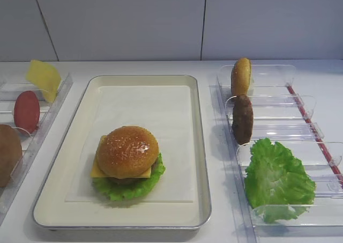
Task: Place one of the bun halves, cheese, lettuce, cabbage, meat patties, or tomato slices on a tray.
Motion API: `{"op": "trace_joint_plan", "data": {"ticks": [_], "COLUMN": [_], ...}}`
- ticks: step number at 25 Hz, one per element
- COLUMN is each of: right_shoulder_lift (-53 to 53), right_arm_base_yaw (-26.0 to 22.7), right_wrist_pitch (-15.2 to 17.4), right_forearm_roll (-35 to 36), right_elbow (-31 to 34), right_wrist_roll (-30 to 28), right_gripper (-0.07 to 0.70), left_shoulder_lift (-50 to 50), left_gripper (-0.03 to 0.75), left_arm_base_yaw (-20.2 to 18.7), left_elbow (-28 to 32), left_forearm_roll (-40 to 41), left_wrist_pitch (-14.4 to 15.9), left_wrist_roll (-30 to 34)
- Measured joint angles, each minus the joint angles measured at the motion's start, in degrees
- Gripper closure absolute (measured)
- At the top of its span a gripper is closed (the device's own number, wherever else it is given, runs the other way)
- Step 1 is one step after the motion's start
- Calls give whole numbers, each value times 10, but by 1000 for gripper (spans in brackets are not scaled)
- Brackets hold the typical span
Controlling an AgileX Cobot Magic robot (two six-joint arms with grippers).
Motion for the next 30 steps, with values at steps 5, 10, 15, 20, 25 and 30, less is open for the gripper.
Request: {"op": "trace_joint_plan", "data": {"ticks": [5, 10, 15, 20, 25, 30], "right_shoulder_lift": [0, 0, 0, 0, 0, 0], "right_arm_base_yaw": [0, 0, 0, 0, 0, 0], "right_wrist_pitch": [0, 0, 0, 0, 0, 0], "right_forearm_roll": [0, 0, 0, 0, 0, 0], "right_elbow": [0, 0, 0, 0, 0, 0], "right_wrist_roll": [0, 0, 0, 0, 0, 0], "right_gripper": [188, 188, 188, 188, 188, 188], "left_shoulder_lift": [0, 0, 0, 0, 0, 0], "left_gripper": [82, 82, 82, 82, 82, 82], "left_arm_base_yaw": [0, 0, 0, 0, 0, 0], "left_elbow": [0, 0, 0, 0, 0, 0], "left_forearm_roll": [0, 0, 0, 0, 0, 0], "left_wrist_pitch": [0, 0, 0, 0, 0, 0], "left_wrist_roll": [0, 0, 0, 0, 0, 0]}}
